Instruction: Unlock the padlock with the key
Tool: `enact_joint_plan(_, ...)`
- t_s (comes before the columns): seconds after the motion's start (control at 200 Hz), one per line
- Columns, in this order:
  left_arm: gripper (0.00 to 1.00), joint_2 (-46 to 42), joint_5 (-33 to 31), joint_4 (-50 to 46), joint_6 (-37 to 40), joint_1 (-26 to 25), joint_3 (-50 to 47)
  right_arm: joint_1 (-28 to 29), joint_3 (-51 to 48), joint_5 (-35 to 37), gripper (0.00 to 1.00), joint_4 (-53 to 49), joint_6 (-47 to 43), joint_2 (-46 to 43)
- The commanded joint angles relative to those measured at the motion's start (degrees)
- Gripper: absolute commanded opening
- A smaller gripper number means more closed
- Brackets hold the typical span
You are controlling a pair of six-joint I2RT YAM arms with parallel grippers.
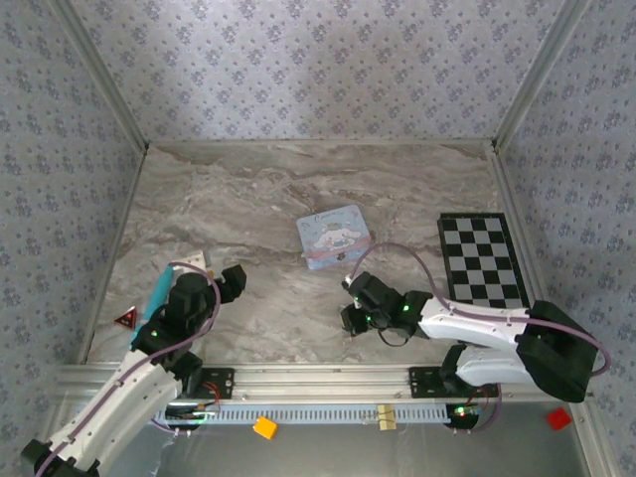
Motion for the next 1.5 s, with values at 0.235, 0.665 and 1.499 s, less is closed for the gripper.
enact_joint_plan(0.235, 0.8, -2.4, 0.3, -0.3, 0.6, 0.7, -1.3, -4.3, 0.0, -1.4, 0.13, 0.9, 2.9, 3.3)
enact_joint_plan(0.665, 0.81, -2.8, 4.5, -1.1, 3.8, 0.7, 1.2, -4.9, 1.6, 3.2, 0.31, -2.7, 3.8, 4.5)
enact_joint_plan(1.499, 1.0, 4.9, -15.3, -7.9, 4.0, 0.7, 11.7, -18.4, 4.0, 25.1, 0.74, -20.1, -5.6, -27.2)
